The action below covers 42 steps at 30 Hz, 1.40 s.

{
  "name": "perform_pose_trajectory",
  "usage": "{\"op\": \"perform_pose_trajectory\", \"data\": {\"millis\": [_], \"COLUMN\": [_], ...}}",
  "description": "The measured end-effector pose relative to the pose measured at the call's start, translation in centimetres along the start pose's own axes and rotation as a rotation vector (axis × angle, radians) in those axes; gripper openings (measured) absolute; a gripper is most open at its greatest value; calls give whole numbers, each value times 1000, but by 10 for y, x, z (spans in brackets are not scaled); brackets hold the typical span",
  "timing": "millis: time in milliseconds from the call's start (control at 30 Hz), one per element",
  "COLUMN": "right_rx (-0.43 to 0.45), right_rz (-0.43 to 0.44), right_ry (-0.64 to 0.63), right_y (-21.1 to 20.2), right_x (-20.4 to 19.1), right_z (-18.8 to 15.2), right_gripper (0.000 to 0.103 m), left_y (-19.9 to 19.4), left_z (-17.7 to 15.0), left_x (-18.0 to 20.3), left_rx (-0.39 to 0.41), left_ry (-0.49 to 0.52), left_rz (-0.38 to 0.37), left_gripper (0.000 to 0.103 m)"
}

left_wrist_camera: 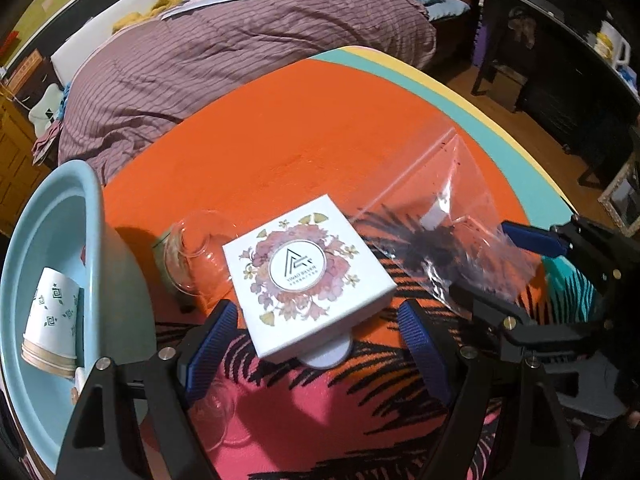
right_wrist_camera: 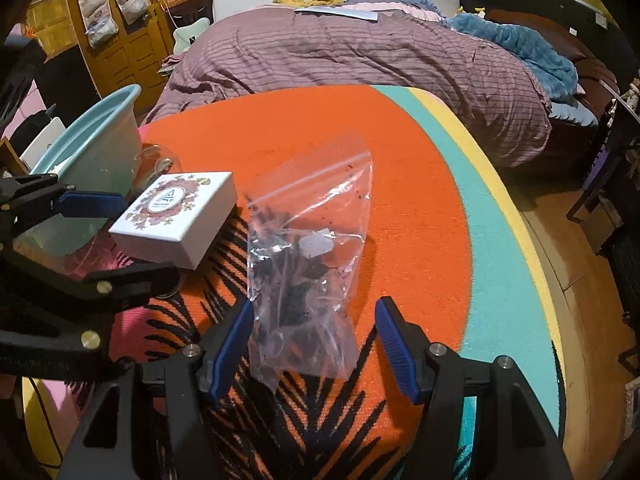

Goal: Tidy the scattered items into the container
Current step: 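Grasp the white floral box with the left tool while the right tool grasps the clear zip bag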

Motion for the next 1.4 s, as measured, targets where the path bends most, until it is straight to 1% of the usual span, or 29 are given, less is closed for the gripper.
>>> {"op": "perform_pose_trajectory", "data": {"millis": [100,300,500,600,667,733,867,1033,1167,1400], "right_rx": [-2,-8,7,16,22,25,32,41,46,47], "right_rz": [14,17,8,12,12,15,30,32,38,39], "right_ry": [1,-15,-34,-48,-60,-64,-55,-53,-49,-56], "right_y": [4,14,16,16,16,16,15,14,14,15], "right_x": [0,-2,-5,-8,-10,-10,-6,-5,-5,-5], "right_z": [1,3,5,4,4,4,3,2,3,2], "right_gripper": [67,67,67,63,56,54,52,49,47,47], "left_y": [4,6,11,17,22,26,27,23,23,22], "left_z": [4,9,16,20,22,22,23,21,21,20], "left_x": [0,3,1,-2,-5,-7,-10,-12,-14,-13], "left_rx": [-7,-5,-4,-13,-21,-28,-20,9,11,33], "left_ry": [-7,-6,-17,-33,-43,-52,-65,-70,-72,-63], "left_rz": [-2,-2,0,3,5,-10,-28,-52,-70,-78], "left_gripper": [87,87,88,88,88,88,88,88,88,87]}}
Point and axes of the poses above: each gripper's, at about its wrist camera, not at the fingertips, and y roughly the way its jaws point, x to its right, z to its top, the point moved 1 cm from there along y, roughly the way its jaws point, and after that the axes turned 12 degrees about -x, right-handed, at the moved point
